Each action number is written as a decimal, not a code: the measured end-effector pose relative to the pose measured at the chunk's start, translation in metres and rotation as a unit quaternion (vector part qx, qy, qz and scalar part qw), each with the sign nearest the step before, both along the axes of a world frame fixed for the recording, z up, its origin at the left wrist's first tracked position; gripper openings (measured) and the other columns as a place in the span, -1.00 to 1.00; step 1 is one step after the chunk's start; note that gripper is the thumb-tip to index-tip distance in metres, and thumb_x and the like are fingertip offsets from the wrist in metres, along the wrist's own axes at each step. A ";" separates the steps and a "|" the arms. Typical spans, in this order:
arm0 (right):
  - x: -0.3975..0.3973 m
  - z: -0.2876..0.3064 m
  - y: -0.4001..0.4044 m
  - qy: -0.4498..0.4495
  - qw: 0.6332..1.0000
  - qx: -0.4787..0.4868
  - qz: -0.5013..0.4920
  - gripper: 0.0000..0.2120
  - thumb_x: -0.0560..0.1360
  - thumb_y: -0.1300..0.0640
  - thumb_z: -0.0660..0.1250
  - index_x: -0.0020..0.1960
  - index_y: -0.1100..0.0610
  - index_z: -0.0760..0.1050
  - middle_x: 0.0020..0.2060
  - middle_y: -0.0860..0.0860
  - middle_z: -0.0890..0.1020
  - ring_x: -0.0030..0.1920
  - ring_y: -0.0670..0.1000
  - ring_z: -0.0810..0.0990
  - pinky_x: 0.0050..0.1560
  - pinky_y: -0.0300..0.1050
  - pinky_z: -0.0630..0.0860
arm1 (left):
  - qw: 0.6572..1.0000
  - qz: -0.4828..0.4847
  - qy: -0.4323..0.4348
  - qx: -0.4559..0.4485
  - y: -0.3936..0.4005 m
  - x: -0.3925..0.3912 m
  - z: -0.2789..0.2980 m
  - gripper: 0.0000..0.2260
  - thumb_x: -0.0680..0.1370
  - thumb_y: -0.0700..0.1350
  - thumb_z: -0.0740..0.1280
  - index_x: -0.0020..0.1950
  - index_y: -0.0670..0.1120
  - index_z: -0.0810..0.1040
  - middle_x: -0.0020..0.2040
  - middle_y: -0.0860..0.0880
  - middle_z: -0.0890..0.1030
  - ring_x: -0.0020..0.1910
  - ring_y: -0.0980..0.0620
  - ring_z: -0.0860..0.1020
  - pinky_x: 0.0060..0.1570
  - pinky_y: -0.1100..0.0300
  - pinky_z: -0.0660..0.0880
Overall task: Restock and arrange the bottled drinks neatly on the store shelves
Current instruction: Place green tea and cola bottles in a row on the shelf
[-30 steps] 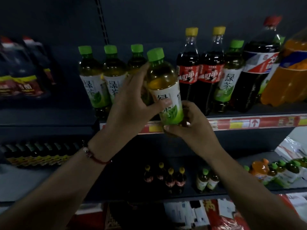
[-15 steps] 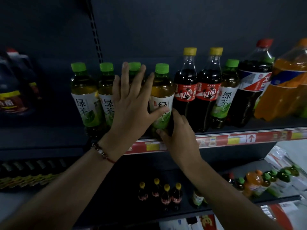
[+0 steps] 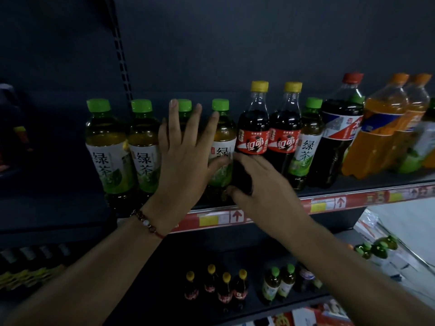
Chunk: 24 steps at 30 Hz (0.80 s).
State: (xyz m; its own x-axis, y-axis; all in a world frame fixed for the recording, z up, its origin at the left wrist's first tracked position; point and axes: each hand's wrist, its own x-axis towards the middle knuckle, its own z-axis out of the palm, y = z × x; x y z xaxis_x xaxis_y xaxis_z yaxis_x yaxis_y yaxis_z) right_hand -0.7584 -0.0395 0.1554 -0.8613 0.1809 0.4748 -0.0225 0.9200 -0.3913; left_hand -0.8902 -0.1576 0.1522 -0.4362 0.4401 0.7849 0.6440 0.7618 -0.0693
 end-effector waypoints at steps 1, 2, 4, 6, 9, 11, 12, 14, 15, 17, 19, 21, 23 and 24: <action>0.002 0.012 0.002 0.016 0.999 0.036 -0.005 -0.41 0.51 0.01 0.35 0.48 -0.04 0.24 0.31 -0.12 0.41 0.21 -0.15 0.42 0.19 -0.26 0.41 | 1.000 -0.007 0.001 0.002 0.000 0.000 -0.002 -0.28 0.53 0.31 0.25 0.58 0.01 0.15 0.58 -0.19 0.17 0.57 -0.34 -0.05 0.44 -0.31 0.06; 0.002 0.024 0.005 0.028 0.997 0.070 -0.011 -0.43 0.52 0.00 0.34 0.47 -0.02 0.26 0.32 -0.10 0.42 0.24 -0.15 0.41 0.22 -0.30 0.34 | 1.000 -0.011 0.003 0.002 0.000 -0.001 -0.003 -0.30 0.53 0.27 0.27 0.58 0.03 0.16 0.58 -0.19 0.18 0.56 -0.35 -0.05 0.45 -0.31 0.05; -0.001 0.050 0.011 0.039 0.991 0.127 -0.025 -0.44 0.53 -0.03 0.31 0.48 -0.01 0.25 0.37 -0.07 0.39 0.32 -0.11 0.37 0.26 -0.30 0.20 | 1.000 -0.016 0.012 0.001 0.001 -0.001 -0.006 -0.33 0.53 0.22 0.30 0.58 0.06 0.18 0.57 -0.19 0.20 0.56 -0.36 -0.05 0.47 -0.31 0.01; -0.012 0.074 0.018 0.052 0.981 0.183 -0.036 -0.44 0.53 -0.03 0.31 0.48 0.02 0.26 0.38 -0.01 0.39 0.36 -0.03 0.36 0.30 -0.23 0.21 | 1.000 -0.020 0.022 0.004 0.001 -0.001 -0.008 -0.35 0.54 0.21 0.31 0.57 0.07 0.21 0.56 -0.19 0.23 0.56 -0.37 -0.04 0.49 -0.31 -0.01; -0.034 0.100 0.032 0.073 0.970 0.228 -0.046 -0.49 0.51 0.01 0.31 0.43 0.08 0.34 0.31 0.09 0.45 0.29 0.11 0.44 0.32 -0.03 0.32 | 0.999 -0.032 0.033 0.019 0.002 -0.001 -0.009 -0.39 0.56 0.20 0.31 0.55 0.06 0.26 0.53 -0.20 0.29 0.54 -0.40 0.01 0.48 -0.34 0.02; -0.048 0.111 0.043 0.057 0.965 0.247 -0.062 -0.52 0.53 0.00 0.27 0.42 0.10 0.36 0.31 0.11 0.45 0.27 0.17 0.45 0.34 0.05 0.31 | 0.998 -0.035 0.038 0.026 0.003 -0.001 -0.011 -0.42 0.56 0.18 0.32 0.54 0.06 0.28 0.51 -0.20 0.32 0.54 -0.41 0.04 0.47 -0.35 0.04; -0.053 0.115 0.048 0.037 0.963 0.255 -0.075 -0.53 0.54 -0.01 0.25 0.41 0.11 0.36 0.31 0.12 0.45 0.27 0.19 0.45 0.34 0.07 0.30 | 0.998 -0.035 0.041 0.027 0.003 -0.001 -0.013 -0.43 0.57 0.17 0.32 0.54 0.06 0.29 0.51 -0.20 0.33 0.53 -0.41 0.05 0.46 -0.36 0.04; -0.060 0.120 0.053 -0.006 0.962 0.256 -0.091 -0.56 0.58 -0.02 0.21 0.42 0.11 0.35 0.28 0.14 0.49 0.26 0.20 0.46 0.31 0.07 0.32 | 0.998 -0.033 0.046 0.026 0.004 -0.002 -0.015 -0.45 0.59 0.16 0.31 0.54 0.06 0.30 0.50 -0.19 0.35 0.53 -0.41 0.06 0.46 -0.36 0.05; -0.060 0.121 0.054 -0.020 0.965 0.246 -0.089 -0.57 0.59 -0.02 0.19 0.42 0.10 0.34 0.26 0.15 0.51 0.25 0.19 0.46 0.30 0.07 0.34 | 0.998 -0.032 0.048 0.025 0.004 -0.002 -0.015 -0.46 0.59 0.15 0.31 0.54 0.06 0.30 0.50 -0.19 0.34 0.53 -0.41 0.06 0.46 -0.36 0.04; -0.059 0.123 0.053 -0.025 0.971 0.224 -0.078 -0.58 0.60 0.00 0.18 0.42 0.09 0.35 0.25 0.15 0.53 0.26 0.16 0.46 0.28 0.06 0.36 | 0.998 -0.029 0.049 0.021 0.003 -0.003 -0.016 -0.46 0.60 0.13 0.31 0.54 0.05 0.29 0.51 -0.19 0.33 0.53 -0.41 0.05 0.46 -0.36 0.03; -0.054 0.125 0.051 -0.021 0.976 0.207 -0.068 -0.61 0.61 0.00 0.19 0.41 0.09 0.38 0.25 0.14 0.52 0.26 0.15 0.46 0.26 0.03 0.37 | 0.999 -0.024 0.046 0.012 0.002 -0.003 -0.016 -0.46 0.59 0.11 0.31 0.54 0.04 0.28 0.53 -0.19 0.31 0.53 -0.41 0.04 0.46 -0.37 0.03; -0.047 0.128 0.049 -0.015 0.980 0.190 -0.059 -0.63 0.60 -0.01 0.20 0.37 0.08 0.42 0.23 0.12 0.53 0.23 0.12 0.49 0.24 0.03 0.41 | 0.999 -0.019 0.034 0.000 0.002 0.000 -0.016 -0.46 0.59 0.12 0.31 0.54 0.04 0.29 0.54 -0.19 0.28 0.54 -0.41 0.03 0.46 -0.37 0.02; -0.037 0.131 0.047 -0.010 0.984 0.172 -0.045 -0.64 0.59 -0.02 0.23 0.35 0.06 0.45 0.22 0.09 0.54 0.19 0.09 0.52 0.22 0.05 0.44 | 1.000 -0.022 0.012 -0.001 0.001 0.005 -0.015 -0.46 0.57 0.14 0.30 0.53 0.04 0.31 0.54 -0.20 0.27 0.55 -0.39 0.02 0.46 -0.36 0.01; -0.031 0.131 0.045 -0.007 0.985 0.166 -0.037 -0.65 0.59 -0.01 0.24 0.34 0.05 0.46 0.21 0.06 0.55 0.18 0.07 0.52 0.23 0.06 0.44 | 1.000 -0.027 0.002 0.003 0.001 0.009 -0.014 -0.46 0.57 0.14 0.29 0.52 0.04 0.32 0.54 -0.20 0.27 0.55 -0.37 0.02 0.47 -0.35 0.00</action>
